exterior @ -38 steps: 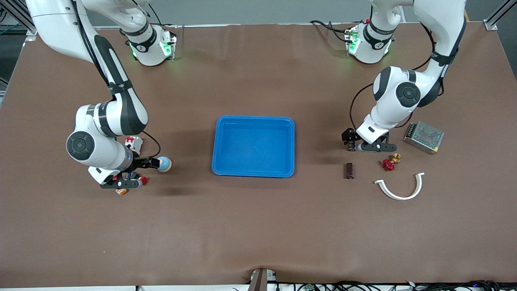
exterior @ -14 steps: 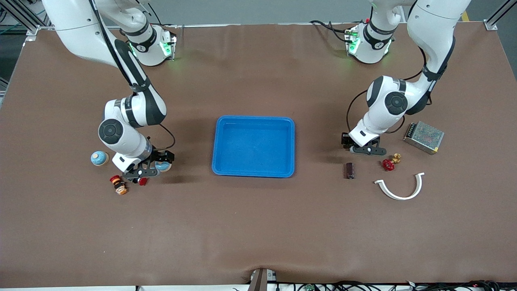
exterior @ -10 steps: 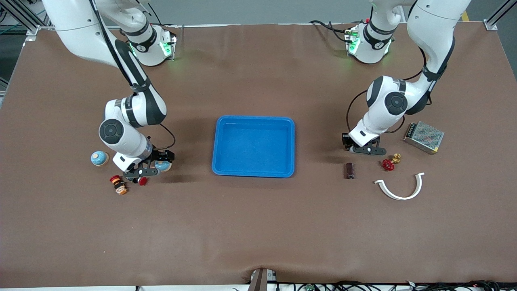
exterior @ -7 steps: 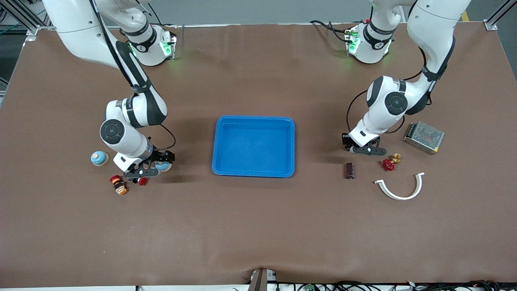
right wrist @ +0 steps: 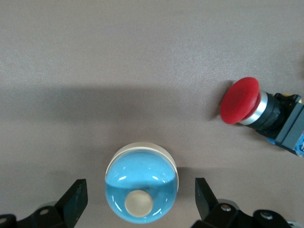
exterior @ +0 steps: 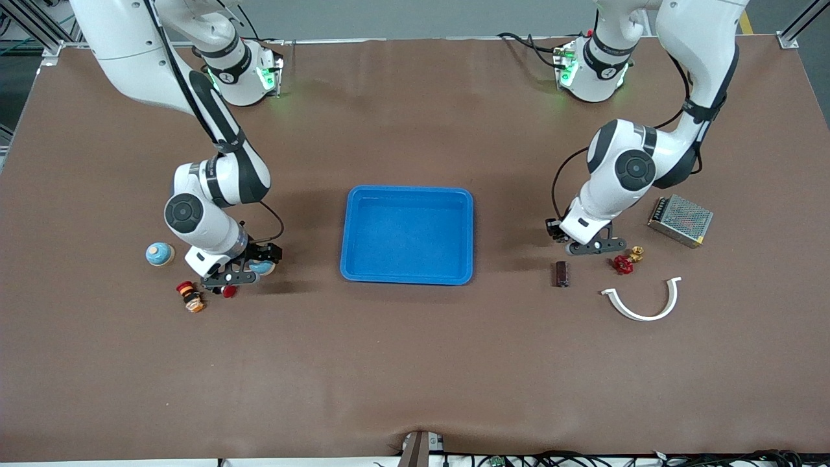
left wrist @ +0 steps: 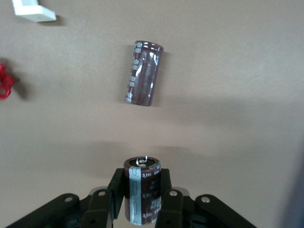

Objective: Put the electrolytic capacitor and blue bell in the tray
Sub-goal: 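Carry the bell and capacitor over the blue tray with both grippers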

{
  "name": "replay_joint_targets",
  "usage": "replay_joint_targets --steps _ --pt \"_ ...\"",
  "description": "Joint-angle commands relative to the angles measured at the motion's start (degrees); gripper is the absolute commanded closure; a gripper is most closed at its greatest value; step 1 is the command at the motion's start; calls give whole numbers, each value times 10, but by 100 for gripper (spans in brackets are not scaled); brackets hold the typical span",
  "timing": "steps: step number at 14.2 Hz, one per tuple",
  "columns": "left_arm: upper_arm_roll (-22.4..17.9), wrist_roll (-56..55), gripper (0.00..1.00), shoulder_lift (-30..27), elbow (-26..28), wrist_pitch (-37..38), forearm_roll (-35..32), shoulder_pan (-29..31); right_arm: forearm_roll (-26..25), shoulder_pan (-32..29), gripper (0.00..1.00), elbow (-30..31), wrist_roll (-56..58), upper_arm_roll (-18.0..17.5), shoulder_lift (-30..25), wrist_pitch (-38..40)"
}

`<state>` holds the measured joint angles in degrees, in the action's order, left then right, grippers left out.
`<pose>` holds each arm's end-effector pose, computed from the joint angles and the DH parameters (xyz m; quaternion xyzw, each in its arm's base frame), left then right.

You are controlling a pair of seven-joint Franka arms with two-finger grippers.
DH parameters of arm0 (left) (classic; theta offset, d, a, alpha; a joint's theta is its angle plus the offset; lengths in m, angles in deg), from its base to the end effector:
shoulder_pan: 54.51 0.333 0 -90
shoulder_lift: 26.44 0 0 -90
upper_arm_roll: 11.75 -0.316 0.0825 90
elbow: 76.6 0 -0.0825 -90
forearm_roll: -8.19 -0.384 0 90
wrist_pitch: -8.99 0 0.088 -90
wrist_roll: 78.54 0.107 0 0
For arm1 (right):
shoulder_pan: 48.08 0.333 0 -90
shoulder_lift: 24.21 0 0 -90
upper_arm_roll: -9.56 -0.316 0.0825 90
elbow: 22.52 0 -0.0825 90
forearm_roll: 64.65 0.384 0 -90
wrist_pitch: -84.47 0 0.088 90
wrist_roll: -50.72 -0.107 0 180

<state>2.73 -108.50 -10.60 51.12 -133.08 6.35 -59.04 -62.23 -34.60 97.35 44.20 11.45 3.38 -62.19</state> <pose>0.5160 -0.1786 0.2501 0.9959 0.0870 -0.0176 0.0188 0.5704 0.1163 0.1874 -0.9996 -0.0283 0.0073 0.0027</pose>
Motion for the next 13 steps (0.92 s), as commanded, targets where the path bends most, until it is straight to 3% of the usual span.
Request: replay_joint_targets --steps 1,3,8,13 --pt "14 -185 100 -8 -37 64 -4 -7 8 8 0 3 -6 4 12 -20" --pt "33 -360 100 6 -70 76 -4 -12 8 8 0 3 -6 4 12 -20" --pt "44 -564 100 20 -103 74 -2 -36 8 7 0 4 -5 4 12 -20" --pt "43 -771 100 76 -184 74 -7 -78 7 7 34 4 0 4 12 -19"
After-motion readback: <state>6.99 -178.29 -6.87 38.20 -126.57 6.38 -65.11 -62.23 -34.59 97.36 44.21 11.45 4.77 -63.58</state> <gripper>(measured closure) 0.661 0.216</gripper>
